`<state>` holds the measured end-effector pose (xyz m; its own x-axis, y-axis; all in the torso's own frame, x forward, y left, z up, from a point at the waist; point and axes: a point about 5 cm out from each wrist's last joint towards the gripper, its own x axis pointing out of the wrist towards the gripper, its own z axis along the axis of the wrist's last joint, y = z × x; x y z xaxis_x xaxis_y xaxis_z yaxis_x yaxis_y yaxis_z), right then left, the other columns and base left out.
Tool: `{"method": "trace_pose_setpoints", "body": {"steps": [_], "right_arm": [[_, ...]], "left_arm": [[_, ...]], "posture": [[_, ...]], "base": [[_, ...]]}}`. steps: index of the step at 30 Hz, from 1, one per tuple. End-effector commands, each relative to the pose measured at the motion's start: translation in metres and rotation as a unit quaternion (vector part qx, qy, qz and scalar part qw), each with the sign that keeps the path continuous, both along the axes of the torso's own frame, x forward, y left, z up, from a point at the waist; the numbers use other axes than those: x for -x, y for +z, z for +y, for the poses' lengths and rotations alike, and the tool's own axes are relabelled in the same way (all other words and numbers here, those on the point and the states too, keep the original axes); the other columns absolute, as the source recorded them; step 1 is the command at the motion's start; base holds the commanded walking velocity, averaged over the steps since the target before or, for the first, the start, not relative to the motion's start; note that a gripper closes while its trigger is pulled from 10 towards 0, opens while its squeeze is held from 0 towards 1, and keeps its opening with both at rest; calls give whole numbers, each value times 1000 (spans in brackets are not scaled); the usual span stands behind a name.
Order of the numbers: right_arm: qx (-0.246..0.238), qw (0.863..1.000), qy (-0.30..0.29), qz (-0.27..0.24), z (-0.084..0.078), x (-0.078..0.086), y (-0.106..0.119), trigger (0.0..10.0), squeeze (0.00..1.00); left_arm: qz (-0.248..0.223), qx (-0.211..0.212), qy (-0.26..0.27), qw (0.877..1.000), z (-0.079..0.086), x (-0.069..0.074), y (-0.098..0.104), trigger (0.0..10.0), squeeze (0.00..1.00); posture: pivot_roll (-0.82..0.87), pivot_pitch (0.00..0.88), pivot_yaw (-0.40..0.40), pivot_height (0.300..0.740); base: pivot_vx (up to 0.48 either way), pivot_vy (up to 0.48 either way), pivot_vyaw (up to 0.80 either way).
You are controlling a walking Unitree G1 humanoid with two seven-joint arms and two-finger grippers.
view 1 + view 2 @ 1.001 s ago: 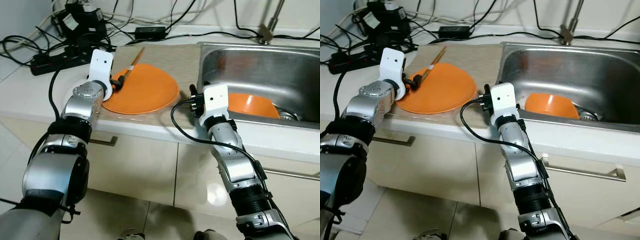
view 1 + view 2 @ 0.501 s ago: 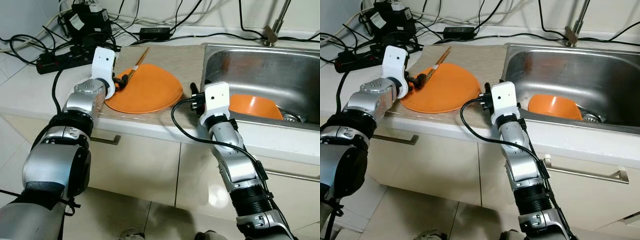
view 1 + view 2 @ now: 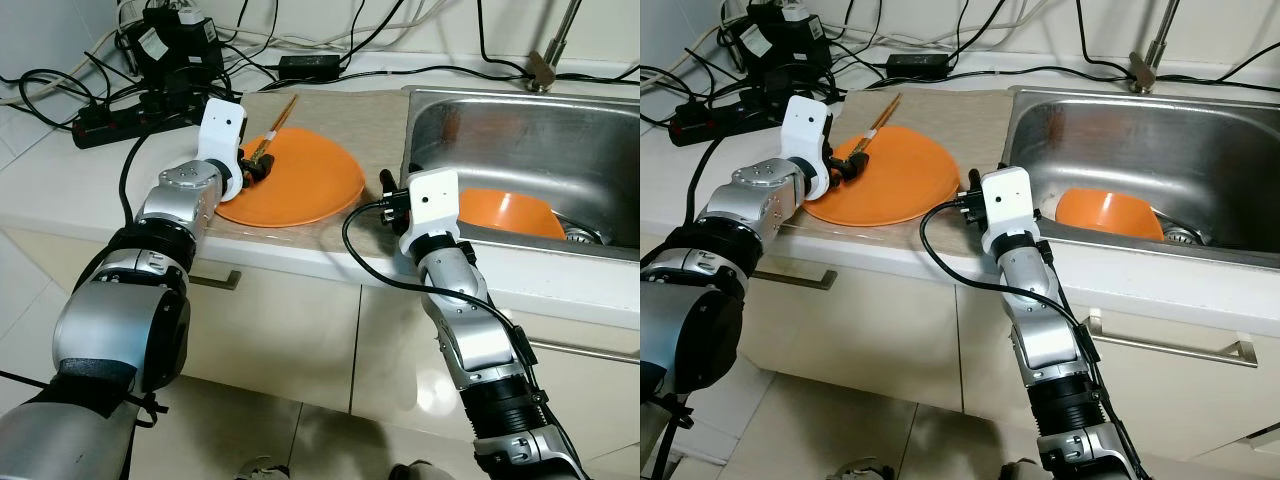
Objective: Kitchen organization
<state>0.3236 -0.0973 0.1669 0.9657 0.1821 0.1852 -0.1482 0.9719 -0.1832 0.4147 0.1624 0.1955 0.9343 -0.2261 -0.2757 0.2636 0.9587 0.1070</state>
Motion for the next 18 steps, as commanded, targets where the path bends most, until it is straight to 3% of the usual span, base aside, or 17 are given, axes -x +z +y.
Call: {"method": "trace_pose_setpoints", "body": {"steps": [1,13,14,15,16,17,18], "right_arm": [[1,1000,2,-5,2,2,4,10000,0],[1,1000,6,-3,3,5,3,10000,0],[2,1000,6,-3,3,5,3,10000,0],[2,1000,6,-3,3,5,3,10000,0],[2,1000,6,-3,3,5,3,10000,0],[2,1000,6,-3,3,5,3,10000,0],[3,1000,6,-3,2,5,3,10000,0]], "left_arm": [[7,6,-3,1000,-1,-1,4,10000,0],[26,-3,-11,1000,-7,1,-6,10000,0],[26,-4,-11,1000,-7,1,-7,6275,0],[27,-5,-10,1000,-7,1,-7,6275,0],[25,-4,-13,1000,-7,1,-8,2980,0],[24,-4,-16,1000,-8,1,-8,2980,0],[24,-2,-16,1000,-8,1,-8,0,0]], "posture": [[-24,0,83,715],[-33,6,77,715],[-34,5,75,715],[-34,5,75,715],[-36,2,75,715],[-36,2,75,715],[-37,0,74,715]], "base": [[0,0,0],[0,0,0],[0,0,0],[0,0,0],[0,0,0],[0,0,0],[0,0,0]]}}
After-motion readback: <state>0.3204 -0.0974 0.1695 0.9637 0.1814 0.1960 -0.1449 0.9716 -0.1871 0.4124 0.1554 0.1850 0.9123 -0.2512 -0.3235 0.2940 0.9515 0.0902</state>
